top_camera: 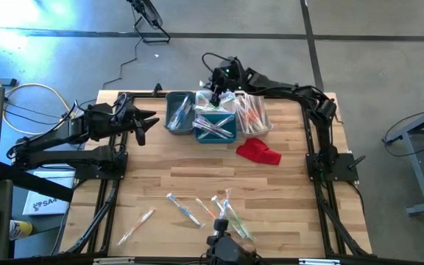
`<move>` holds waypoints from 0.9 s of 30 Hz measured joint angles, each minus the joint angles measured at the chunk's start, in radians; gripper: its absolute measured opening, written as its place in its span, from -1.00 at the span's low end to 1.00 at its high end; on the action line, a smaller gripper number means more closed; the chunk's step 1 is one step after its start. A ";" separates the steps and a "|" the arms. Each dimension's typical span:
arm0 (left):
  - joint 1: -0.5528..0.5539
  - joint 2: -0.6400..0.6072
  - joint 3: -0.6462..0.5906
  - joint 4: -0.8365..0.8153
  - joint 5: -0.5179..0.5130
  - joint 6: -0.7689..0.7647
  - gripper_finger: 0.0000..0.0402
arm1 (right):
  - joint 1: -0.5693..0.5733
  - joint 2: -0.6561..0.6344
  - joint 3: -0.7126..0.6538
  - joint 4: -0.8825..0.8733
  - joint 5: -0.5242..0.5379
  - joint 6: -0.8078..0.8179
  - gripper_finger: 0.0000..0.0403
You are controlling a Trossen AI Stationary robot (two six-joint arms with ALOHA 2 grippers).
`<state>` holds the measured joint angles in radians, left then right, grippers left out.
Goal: Pick & Place Toothbrushes
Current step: Put the top right green toothbrush into the transparent bin
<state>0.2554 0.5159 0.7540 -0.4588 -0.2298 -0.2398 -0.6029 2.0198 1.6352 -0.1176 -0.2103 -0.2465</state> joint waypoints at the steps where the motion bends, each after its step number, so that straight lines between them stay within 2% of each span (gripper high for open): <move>1: 0.000 0.000 0.000 -0.005 -0.011 0.000 -0.29 | 0.001 0.000 0.000 -0.014 -0.021 -0.017 -0.96; 12: 0.000 0.001 0.000 -0.024 -0.027 0.000 -0.29 | -0.002 0.016 0.001 -0.090 -0.076 -0.046 -0.96; 21: 0.000 0.000 0.000 -0.023 -0.036 0.000 -0.29 | 0.001 0.097 0.000 -0.085 -0.068 -0.051 -0.96; 27: 0.000 0.000 0.000 -0.023 -0.036 0.000 -0.29 | 0.001 0.101 0.000 -0.081 -0.057 -0.074 -0.94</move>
<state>0.2554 0.5163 0.7540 -0.4820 -0.2653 -0.2401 -0.6022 2.1212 1.6355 -0.1983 -0.2678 -0.3203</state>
